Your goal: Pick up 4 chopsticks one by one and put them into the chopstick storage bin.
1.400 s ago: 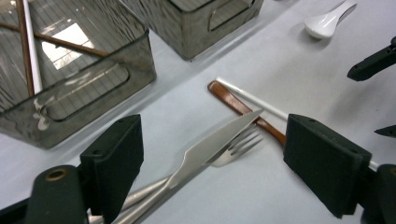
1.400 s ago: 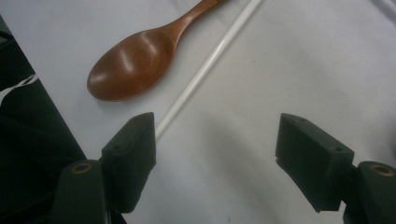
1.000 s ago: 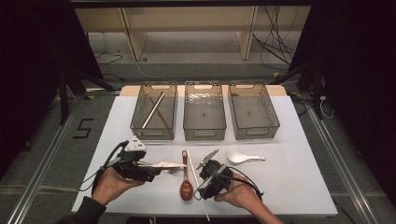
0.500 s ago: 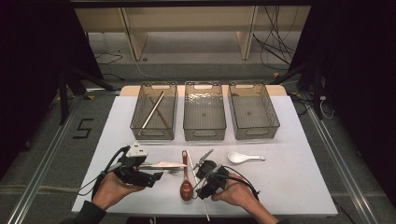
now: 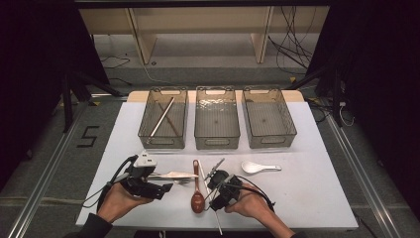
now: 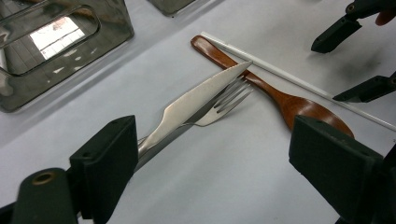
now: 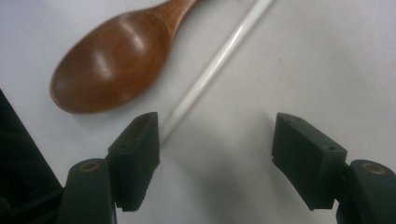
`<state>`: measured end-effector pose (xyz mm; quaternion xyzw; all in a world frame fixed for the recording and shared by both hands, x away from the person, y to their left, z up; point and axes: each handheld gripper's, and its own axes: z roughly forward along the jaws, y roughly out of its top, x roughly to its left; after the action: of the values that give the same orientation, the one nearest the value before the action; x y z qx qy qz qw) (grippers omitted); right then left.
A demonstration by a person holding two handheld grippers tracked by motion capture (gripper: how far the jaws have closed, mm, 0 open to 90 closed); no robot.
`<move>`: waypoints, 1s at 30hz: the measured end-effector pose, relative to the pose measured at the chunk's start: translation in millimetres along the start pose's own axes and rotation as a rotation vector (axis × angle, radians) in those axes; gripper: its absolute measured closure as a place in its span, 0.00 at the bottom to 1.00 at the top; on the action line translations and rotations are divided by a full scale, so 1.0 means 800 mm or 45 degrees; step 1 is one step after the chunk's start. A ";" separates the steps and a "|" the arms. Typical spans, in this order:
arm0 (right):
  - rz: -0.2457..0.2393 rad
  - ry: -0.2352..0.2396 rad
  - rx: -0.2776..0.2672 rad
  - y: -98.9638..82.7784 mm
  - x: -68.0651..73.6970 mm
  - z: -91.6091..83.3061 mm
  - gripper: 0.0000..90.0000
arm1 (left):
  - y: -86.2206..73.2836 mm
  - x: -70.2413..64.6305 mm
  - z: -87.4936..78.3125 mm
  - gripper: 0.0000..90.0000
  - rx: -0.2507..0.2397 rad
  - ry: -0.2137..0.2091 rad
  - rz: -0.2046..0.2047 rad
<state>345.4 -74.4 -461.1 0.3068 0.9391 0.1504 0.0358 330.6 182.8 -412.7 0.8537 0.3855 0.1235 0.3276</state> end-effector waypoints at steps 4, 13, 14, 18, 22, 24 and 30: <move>-0.014 0.007 -0.022 0.003 0.003 0.000 0.37 | 0.000 0.000 0.000 0.17 0.000 0.000 0.003; -0.066 -0.024 0.025 0.005 0.007 0.004 0.46 | -0.001 -0.001 0.001 0.17 0.007 0.001 0.007; -0.069 -0.024 0.028 0.005 0.006 0.004 0.49 | -0.001 0.000 0.002 0.17 0.008 0.002 0.008; -0.048 -0.021 0.046 0.003 0.000 0.000 0.64 | -0.002 0.002 0.002 0.17 0.016 0.007 0.000; -0.058 -0.023 0.063 0.003 -0.003 -0.001 0.72 | -0.002 0.002 0.002 0.17 0.016 0.008 0.001; -0.061 -0.034 0.074 0.003 -0.004 -0.003 0.74 | -0.003 0.002 0.003 0.17 0.015 0.010 0.002; -0.050 -0.046 0.087 0.002 -0.006 -0.004 0.76 | -0.002 0.001 0.004 0.17 0.020 0.010 0.009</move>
<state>349.9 -76.6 -457.8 0.2922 0.9487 0.1118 0.0452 331.7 183.1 -416.2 0.8571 0.3847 0.1250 0.3189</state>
